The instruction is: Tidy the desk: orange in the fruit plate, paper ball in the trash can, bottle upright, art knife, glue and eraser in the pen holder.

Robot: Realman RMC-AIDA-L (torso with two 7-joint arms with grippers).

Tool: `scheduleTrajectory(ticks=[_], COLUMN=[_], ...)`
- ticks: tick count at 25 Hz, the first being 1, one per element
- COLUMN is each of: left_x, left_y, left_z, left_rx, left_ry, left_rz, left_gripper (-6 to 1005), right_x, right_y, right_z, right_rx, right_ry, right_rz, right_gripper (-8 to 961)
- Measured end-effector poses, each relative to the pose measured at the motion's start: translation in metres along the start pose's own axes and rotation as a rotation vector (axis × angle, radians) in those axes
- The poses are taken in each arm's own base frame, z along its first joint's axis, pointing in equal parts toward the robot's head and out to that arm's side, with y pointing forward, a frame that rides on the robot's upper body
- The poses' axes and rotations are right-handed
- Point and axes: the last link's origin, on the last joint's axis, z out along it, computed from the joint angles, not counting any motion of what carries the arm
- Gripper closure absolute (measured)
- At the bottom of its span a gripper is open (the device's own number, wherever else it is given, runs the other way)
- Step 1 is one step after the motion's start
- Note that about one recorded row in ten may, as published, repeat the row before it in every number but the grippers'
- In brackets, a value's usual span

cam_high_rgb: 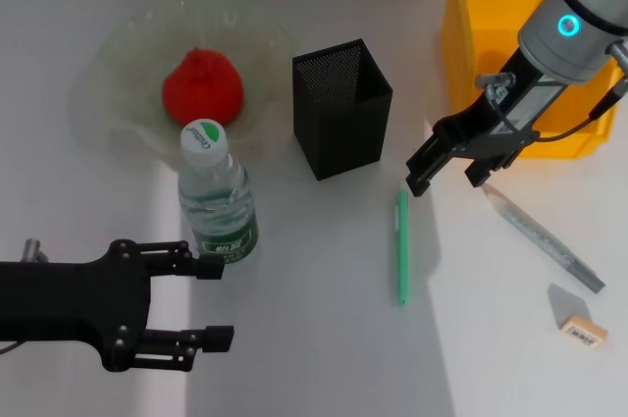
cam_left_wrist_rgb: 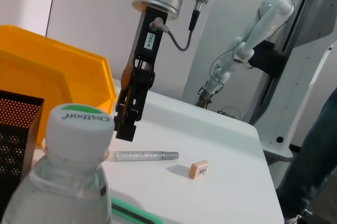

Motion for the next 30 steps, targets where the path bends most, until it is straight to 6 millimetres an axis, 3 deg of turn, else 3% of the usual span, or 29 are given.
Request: scheduleTrajectory(ticks=[17, 30], left_x=[-0.007, -0.008], left_y=[-0.002, -0.002], left_z=[0.003, 0.004], left_rx=[0.015, 0.014], left_ry=[-0.016, -0.017], left_rz=[-0.002, 0.004], left_gripper=[230, 231], right_x=[-0.004, -0.004], right_y=[0.004, 0.007], right_z=[0.031, 0.042], right_rx=[0.007, -0.001], right_ry=[0.016, 0.011], right_rz=[-0.007, -0.023], right_gripper=[233, 241])
